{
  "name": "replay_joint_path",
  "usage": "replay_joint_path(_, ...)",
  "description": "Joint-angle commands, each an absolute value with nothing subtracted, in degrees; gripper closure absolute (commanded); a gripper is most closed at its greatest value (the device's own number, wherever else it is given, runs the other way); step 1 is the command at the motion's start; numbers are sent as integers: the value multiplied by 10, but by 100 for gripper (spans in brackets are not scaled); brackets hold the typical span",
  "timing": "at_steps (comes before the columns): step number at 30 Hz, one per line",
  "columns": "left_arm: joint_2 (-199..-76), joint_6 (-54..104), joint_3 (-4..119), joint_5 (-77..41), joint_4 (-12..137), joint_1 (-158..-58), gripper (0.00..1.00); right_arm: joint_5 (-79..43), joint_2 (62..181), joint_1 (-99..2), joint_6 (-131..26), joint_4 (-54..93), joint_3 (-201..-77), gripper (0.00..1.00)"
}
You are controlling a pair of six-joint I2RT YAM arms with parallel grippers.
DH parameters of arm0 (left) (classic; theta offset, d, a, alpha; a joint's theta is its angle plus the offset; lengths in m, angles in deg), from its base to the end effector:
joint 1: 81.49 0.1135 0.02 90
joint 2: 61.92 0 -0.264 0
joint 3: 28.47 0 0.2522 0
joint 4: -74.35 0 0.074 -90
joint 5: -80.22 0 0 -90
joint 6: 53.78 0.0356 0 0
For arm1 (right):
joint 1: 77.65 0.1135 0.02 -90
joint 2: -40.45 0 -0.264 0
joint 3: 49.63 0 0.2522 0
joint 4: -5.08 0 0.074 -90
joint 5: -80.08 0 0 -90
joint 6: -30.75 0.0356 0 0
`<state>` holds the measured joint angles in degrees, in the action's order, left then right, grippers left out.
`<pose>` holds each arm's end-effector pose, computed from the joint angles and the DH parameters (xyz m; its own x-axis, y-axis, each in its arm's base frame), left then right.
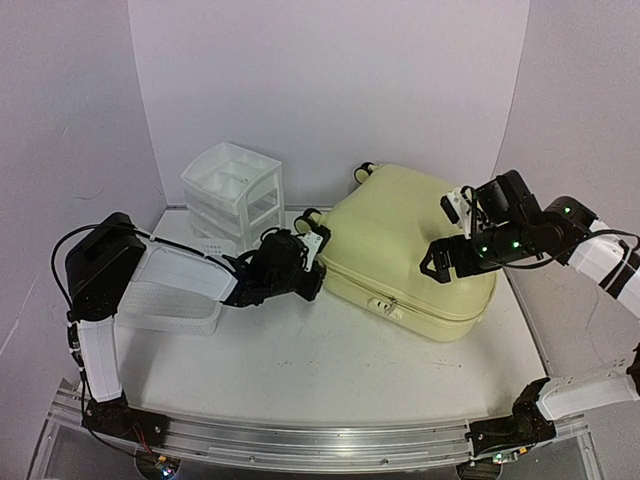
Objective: Open, take out, and arrange the luggage
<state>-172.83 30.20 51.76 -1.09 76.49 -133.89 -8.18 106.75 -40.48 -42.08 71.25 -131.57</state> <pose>0.2648 -0.3351 0.1793 -0.3635 0.3022 -0.8812 0.6678 0.7441 -0.0203 0.1811 0.1359 0.3386 -0.7615 -0.2070 -0.6143 -0.3807 0.9098 0.1653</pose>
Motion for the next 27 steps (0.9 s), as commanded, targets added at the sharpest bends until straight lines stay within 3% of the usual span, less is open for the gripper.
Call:
replay_joint_path(1,-1680,316,514,-34,723,-1329,100,-91,1073,-405,-425,747,-1300,2)
replay_joint_path(8,-1644,338,509,-53,664,-1327,97,-138,1076,-405,-441,749,-1302,2)
replay_joint_path(14,-1587,370,512,-93,616,-1327,61,-170,1086,-389,-448,748,-1312,2)
replay_joint_path(19,-1505,411,539,-164,558,-1319,37,-184,1096,-364,-455,747,-1320,2)
replay_joint_path(23,-1532,427,658,-221,448,-1292,5,-177,1124,-336,-455,745,-1335,2)
replay_joint_path(27,-1605,416,781,-283,372,-1247,1,-175,1156,-302,-450,738,-1358,2)
